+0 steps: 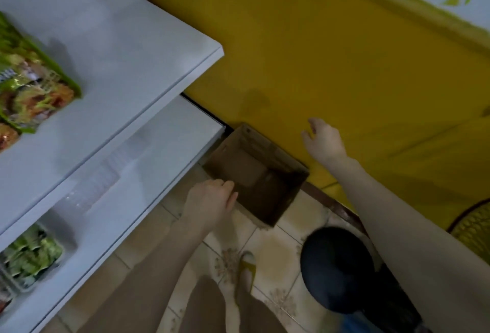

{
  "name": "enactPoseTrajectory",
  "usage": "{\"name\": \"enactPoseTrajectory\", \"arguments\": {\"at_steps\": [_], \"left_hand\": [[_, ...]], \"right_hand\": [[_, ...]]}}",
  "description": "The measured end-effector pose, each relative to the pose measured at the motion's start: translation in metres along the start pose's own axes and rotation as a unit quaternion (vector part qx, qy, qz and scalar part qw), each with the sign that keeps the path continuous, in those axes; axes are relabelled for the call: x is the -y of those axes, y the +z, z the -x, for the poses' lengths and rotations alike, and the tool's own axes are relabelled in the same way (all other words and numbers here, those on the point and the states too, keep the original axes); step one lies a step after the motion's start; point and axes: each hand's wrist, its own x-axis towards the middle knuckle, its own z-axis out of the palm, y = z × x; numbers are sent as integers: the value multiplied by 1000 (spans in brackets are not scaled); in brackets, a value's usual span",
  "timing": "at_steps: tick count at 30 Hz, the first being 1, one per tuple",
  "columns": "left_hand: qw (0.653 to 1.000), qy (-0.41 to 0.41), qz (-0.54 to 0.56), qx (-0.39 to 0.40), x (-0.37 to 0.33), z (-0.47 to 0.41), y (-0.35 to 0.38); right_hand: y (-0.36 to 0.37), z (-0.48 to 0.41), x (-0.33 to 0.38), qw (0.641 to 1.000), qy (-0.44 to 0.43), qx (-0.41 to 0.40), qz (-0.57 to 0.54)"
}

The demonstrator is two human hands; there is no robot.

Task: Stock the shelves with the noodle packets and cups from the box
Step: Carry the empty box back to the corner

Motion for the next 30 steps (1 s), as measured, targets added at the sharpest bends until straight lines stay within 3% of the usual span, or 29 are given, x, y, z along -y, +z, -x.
{"name": "enactPoseTrajectory", "arguments": {"at_steps": [10, 19, 26, 30], "left_hand": [[992, 68, -16, 105, 18, -58, 40], [982, 39, -15, 182, 63, -71, 130], [972, -60, -55, 222, 94, -85, 227], [959, -162, -43, 230, 117, -90, 296]], "right_hand": [[46, -35, -55, 991, 130, 3, -15], [127, -81, -87, 988, 152, 36, -5], [217, -138, -125, 991, 115, 64, 1], [279, -172, -153, 993, 102, 63, 6]]}}
